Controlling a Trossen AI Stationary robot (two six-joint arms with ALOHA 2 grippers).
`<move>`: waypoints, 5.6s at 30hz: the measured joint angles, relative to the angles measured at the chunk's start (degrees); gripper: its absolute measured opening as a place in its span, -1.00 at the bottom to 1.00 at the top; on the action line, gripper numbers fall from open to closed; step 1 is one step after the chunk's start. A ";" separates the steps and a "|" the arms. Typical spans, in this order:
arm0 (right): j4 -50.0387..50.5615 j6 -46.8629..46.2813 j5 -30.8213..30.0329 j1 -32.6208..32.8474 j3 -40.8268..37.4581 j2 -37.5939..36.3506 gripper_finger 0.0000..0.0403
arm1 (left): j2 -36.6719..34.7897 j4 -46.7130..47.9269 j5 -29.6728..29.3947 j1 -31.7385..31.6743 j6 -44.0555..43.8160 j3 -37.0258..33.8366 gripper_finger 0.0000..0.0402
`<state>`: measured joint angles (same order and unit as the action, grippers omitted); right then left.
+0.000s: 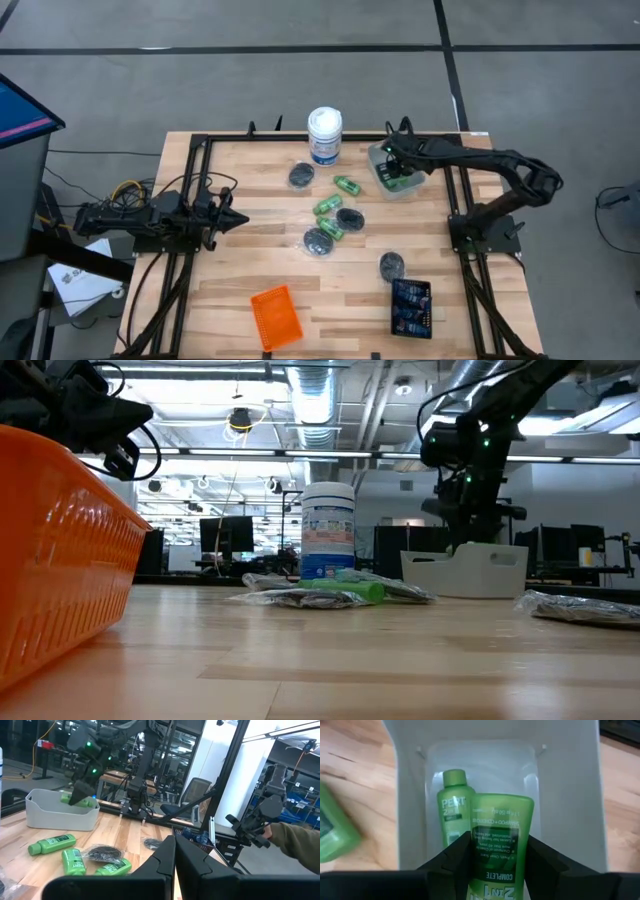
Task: Pick & Place Travel size toiletries
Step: Put the green shampoo into the gray basket
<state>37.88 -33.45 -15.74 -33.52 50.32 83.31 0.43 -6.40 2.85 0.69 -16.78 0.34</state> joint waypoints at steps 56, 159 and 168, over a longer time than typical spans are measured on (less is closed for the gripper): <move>2.74 6.21 -1.06 31.31 30.83 8.22 0.13 | 0.02 -0.13 -0.02 -0.01 0.00 0.00 -1.00; 2.38 39.45 4.18 26.62 44.86 37.90 0.13 | -0.44 -5.15 0.18 -5.77 0.00 -0.02 -1.00; 5.02 40.56 4.34 26.08 44.72 40.72 0.13 | 0.98 4.98 -1.22 -5.40 -0.02 0.02 -1.00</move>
<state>42.90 7.11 -11.41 -7.44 95.04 124.03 1.41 -1.42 1.64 -4.71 -16.79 0.36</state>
